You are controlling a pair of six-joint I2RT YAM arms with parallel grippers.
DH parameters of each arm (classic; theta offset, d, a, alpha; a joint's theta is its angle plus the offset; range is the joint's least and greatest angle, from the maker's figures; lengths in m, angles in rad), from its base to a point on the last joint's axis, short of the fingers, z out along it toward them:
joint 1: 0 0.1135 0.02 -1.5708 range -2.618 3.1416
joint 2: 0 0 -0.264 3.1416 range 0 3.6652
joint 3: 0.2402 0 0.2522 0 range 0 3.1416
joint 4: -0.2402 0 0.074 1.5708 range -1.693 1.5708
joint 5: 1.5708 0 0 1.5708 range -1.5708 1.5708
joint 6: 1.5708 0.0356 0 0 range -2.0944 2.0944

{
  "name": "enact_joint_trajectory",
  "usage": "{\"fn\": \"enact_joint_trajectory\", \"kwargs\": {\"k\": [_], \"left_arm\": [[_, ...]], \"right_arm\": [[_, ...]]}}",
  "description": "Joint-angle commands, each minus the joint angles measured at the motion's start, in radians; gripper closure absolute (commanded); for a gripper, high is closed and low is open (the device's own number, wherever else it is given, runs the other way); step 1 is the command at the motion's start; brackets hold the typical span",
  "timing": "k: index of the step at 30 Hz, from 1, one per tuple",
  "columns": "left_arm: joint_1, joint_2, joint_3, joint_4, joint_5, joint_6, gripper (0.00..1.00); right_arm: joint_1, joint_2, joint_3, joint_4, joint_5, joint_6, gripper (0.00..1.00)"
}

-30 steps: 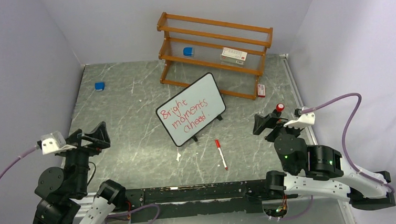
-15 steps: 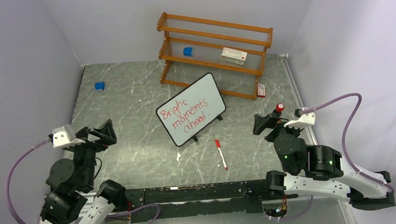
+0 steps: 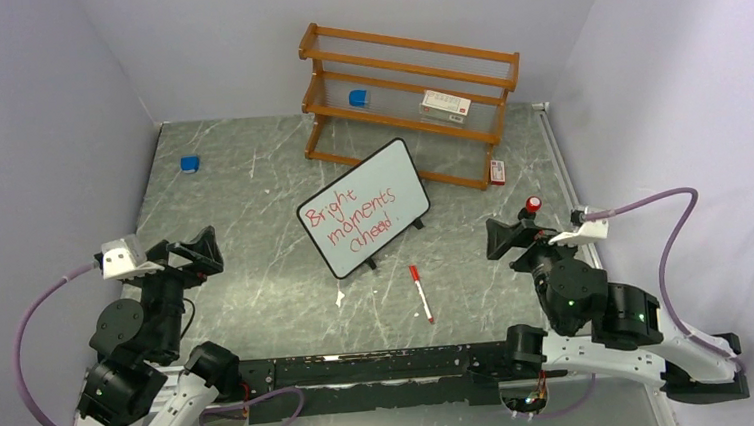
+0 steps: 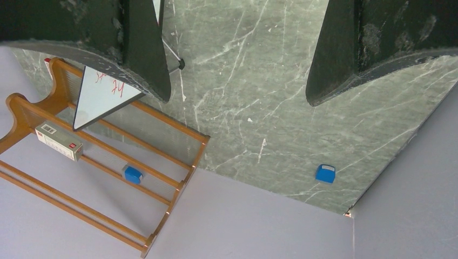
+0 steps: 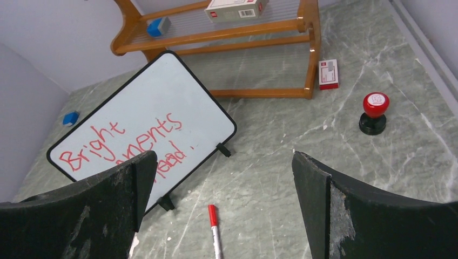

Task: Write a sentence on the whiteboard
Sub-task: Reset both arms

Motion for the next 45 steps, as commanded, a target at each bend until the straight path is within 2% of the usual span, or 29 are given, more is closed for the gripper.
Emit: {"fn": "enact_joint_trajectory", "kwargs": {"k": [1,15,45], "left_arm": [[-0.004,-0.001,0.001,0.020,-0.006,0.001,0.02],[-0.004,0.004,-0.013,0.029,-0.004,0.007,0.02],[-0.004,0.010,-0.034,0.041,-0.008,0.018,0.02]], "right_arm": [[0.000,-0.022,-0.016,0.067,-0.025,-0.070,0.00],[0.001,0.098,0.003,0.041,-0.021,-0.061,0.00],[0.000,0.125,-0.019,0.107,-0.076,-0.142,0.00]]}}
